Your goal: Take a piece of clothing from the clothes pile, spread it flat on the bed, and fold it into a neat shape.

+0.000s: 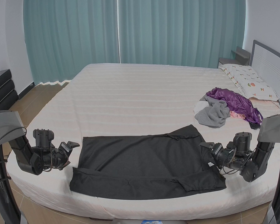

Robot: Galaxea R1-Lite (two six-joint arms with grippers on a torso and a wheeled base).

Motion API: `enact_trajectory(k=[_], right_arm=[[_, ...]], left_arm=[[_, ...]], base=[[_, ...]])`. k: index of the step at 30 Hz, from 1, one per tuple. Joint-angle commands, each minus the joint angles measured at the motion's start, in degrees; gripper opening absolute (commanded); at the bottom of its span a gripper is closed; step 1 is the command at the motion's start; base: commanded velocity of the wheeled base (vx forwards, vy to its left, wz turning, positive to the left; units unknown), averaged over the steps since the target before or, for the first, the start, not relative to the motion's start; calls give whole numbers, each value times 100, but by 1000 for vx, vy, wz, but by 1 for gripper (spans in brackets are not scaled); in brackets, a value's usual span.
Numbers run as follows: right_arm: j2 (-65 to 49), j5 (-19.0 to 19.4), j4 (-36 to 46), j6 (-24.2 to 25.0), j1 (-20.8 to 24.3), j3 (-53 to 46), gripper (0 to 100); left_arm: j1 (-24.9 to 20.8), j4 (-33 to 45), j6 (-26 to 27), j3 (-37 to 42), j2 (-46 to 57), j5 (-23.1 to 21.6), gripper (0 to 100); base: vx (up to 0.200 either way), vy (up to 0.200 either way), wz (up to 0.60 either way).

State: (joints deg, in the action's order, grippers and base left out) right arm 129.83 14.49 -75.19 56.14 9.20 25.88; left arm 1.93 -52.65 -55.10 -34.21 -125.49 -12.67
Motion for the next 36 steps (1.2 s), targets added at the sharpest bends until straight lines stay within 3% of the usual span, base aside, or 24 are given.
enact_trajectory(k=[1,6,10,20,28,36], right_arm=[[201,-237,1534,-103,319,1727,100],[746,-316,3116,-226,336,3459,100],[1229,-333,3810,-244,459,4303,100],[1827,-351,4584,-349,451,5472,100],[2372,-755,5269,-375,442,6605,100],[2952,-984,5357,-375,407,7634,100]], left_arm=[[62,-369,-106,397,77,-34,100],[71,-1063,-71,643,-46,27,100],[97,-1318,-80,837,-63,27,100],[97,-1538,-80,951,-107,10,100],[106,-1546,-71,969,-116,10,100],[97,-1555,-53,977,-116,10,100]], base=[[0,0,0],[0,0,0],[0,0,0],[0,0,0],[0,0,0],[0,0,0]])
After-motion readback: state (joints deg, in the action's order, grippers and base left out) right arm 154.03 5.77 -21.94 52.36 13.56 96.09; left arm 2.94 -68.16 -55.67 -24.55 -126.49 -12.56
